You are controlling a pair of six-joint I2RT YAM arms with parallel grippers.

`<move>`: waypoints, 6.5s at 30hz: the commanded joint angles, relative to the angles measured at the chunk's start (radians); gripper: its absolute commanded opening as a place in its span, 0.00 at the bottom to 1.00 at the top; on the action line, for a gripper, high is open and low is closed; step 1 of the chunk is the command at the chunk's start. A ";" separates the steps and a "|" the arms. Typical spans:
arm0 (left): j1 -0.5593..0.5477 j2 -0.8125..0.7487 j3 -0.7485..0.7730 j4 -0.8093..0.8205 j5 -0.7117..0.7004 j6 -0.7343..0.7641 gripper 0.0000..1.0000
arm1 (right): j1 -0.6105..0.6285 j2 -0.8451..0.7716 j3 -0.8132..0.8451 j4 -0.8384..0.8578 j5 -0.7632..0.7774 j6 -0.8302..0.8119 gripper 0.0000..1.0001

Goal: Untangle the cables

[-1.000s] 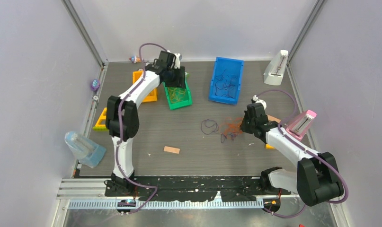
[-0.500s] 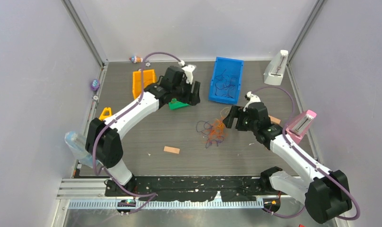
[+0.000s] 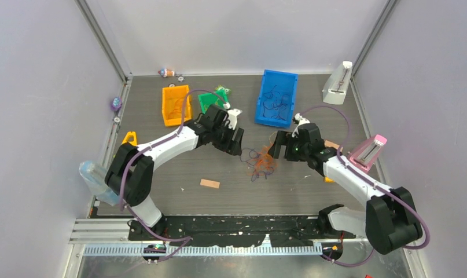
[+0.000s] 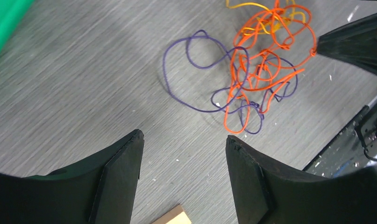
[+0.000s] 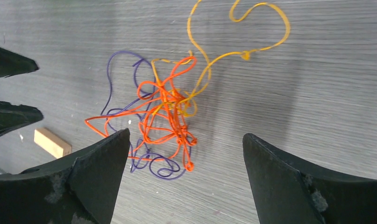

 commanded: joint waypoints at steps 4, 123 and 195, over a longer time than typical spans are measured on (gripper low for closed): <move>-0.023 0.058 -0.012 0.127 0.166 0.094 0.66 | 0.064 0.100 0.051 0.140 -0.091 -0.020 0.95; 0.396 -0.602 0.334 -0.011 0.224 -0.357 0.00 | 0.219 0.274 0.140 0.419 -0.086 -0.292 0.95; -0.038 -0.192 -0.020 0.524 0.371 -0.216 0.55 | 0.193 0.068 0.550 -0.111 -0.193 0.020 0.05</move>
